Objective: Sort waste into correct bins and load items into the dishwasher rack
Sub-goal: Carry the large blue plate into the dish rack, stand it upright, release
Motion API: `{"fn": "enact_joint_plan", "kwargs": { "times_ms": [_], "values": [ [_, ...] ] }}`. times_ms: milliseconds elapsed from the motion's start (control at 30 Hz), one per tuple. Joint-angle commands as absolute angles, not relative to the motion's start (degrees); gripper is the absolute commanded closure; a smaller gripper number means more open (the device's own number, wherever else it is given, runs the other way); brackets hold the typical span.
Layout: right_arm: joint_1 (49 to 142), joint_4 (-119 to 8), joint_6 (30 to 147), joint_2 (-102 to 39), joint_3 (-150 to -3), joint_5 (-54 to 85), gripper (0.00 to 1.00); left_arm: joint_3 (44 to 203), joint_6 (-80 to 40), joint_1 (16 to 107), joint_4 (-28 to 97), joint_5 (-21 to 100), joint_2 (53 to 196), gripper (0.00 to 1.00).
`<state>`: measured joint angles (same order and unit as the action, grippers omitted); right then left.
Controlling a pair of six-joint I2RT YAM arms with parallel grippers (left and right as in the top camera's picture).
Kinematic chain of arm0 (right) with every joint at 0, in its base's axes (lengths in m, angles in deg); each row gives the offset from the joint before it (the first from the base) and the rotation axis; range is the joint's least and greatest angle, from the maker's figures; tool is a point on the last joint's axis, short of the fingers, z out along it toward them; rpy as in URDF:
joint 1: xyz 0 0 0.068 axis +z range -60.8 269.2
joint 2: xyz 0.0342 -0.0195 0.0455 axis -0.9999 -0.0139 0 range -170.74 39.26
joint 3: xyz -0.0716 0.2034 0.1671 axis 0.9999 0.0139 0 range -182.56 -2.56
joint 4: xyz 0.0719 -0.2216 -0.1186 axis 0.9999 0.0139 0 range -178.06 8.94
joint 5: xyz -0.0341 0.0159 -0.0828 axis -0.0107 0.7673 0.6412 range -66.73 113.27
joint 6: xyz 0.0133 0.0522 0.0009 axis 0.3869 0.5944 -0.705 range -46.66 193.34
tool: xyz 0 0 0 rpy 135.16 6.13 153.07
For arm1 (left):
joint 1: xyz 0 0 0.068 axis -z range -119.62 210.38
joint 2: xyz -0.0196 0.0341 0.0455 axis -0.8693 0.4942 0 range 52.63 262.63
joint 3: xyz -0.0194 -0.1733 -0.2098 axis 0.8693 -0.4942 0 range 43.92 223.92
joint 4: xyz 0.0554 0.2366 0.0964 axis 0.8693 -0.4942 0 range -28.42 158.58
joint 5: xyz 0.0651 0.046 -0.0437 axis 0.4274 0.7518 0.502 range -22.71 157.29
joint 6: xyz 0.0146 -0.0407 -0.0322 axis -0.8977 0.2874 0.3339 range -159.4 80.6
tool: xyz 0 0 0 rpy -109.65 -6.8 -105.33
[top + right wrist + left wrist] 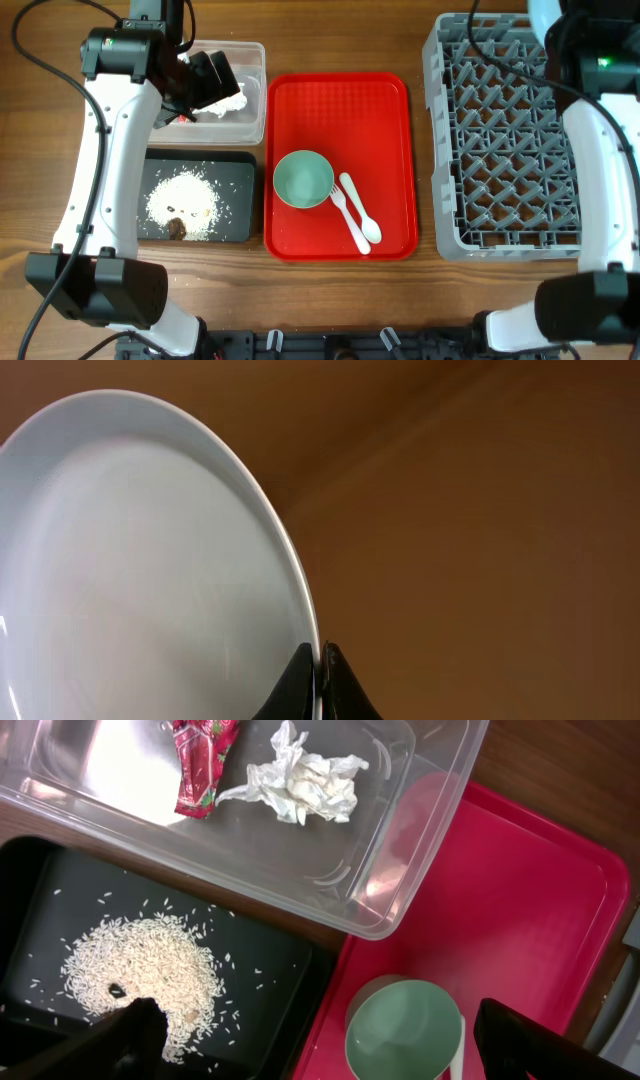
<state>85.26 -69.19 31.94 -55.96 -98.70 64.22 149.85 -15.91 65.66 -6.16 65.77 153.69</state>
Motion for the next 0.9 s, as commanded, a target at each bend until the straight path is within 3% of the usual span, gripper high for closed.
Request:
{"fn": "enact_joint_plan", "kwargs": {
  "times_ms": [0,467,867],
  "values": [
    [83.84,-69.6,27.0,-59.81,-97.45,69.53,0.96,150.0,-14.93,65.62,-6.1,66.08,153.47,0.0],
    [82.33,-68.77,41.9,-71.2,-95.64,77.18,0.96,150.0,-14.91,65.62,-6.07,66.08,153.47,0.0],
    [85.35,-60.9,52.09,-71.92,-95.64,61.27,0.96,150.0,-14.91,65.62,-6.05,66.06,153.47,0.0]
  ]
}}
